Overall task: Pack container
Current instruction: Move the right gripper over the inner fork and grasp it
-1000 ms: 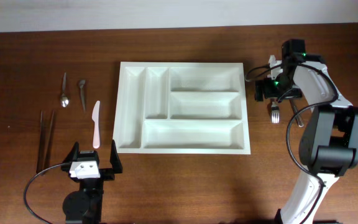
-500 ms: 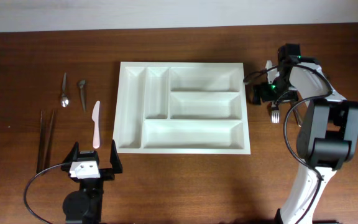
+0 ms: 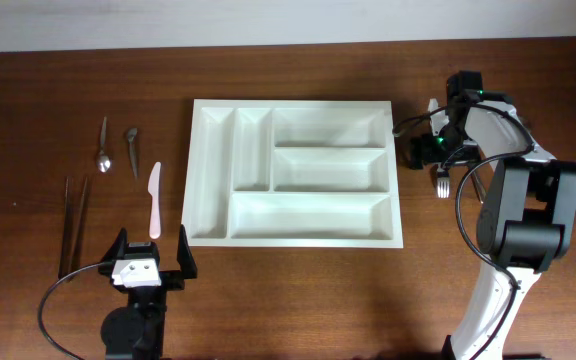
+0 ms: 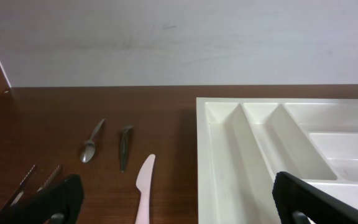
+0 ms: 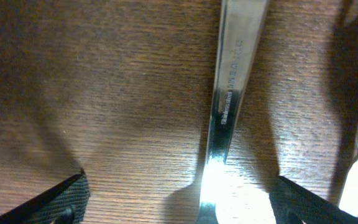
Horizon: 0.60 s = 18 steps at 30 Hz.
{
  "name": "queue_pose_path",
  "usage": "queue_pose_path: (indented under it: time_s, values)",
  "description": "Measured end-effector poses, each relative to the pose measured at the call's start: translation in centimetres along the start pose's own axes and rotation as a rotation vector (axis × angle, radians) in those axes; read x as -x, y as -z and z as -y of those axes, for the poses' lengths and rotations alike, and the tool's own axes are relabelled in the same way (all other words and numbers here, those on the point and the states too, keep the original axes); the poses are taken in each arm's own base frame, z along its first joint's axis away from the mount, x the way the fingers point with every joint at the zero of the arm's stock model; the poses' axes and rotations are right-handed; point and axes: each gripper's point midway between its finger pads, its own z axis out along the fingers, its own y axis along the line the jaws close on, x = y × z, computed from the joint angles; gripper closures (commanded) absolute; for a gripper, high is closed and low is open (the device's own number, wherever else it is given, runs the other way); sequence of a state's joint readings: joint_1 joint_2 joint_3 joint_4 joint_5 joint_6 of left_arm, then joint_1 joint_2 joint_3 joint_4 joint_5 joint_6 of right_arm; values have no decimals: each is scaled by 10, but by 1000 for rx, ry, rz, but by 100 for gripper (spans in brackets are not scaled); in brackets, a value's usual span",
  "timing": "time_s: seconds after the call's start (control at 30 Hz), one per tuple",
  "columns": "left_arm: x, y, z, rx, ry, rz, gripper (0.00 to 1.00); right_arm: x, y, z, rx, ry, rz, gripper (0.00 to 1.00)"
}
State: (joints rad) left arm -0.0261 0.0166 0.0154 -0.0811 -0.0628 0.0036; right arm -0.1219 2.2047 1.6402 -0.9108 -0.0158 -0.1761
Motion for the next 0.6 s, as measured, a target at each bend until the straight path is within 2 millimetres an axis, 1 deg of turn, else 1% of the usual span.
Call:
queue_pose_path:
  time_s: [0.03, 0.07, 0.13, 0.17, 0.2, 0.23, 0.27, 0.33, 0.4, 0.5, 0.53, 0.6]
  values:
    - [0, 0, 0, 0, 0, 0, 1, 0, 0, 0, 0, 0, 0, 19]
    - [0, 0, 0, 0, 0, 0, 1, 0, 0, 0, 0, 5, 0, 25]
    - [0, 0, 0, 0, 0, 0, 1, 0, 0, 0, 0, 3, 0, 31]
    - [0, 0, 0, 0, 0, 0, 1, 0, 0, 0, -1, 3, -1, 32]
    - [0, 0, 0, 0, 0, 0, 1, 0, 0, 0, -1, 7, 0, 36]
    - [0, 0, 0, 0, 0, 0, 1, 0, 0, 0, -1, 6, 0, 41]
    - [0, 0, 0, 0, 0, 0, 1, 0, 0, 0, -1, 7, 0, 49]
    - [0, 0, 0, 0, 0, 0, 1, 0, 0, 0, -2, 6, -1, 54]
    - [0, 0, 0, 0, 0, 0, 1, 0, 0, 1, -4, 6, -1, 62]
    - [0, 0, 0, 0, 0, 0, 1, 0, 0, 1, -6, 6, -1, 70]
    - [0, 0, 0, 0, 0, 0, 1, 0, 0, 1, -7, 5, -1, 75]
    - [0, 0, 0, 0, 0, 0, 1, 0, 0, 1, -8, 6, -1, 79]
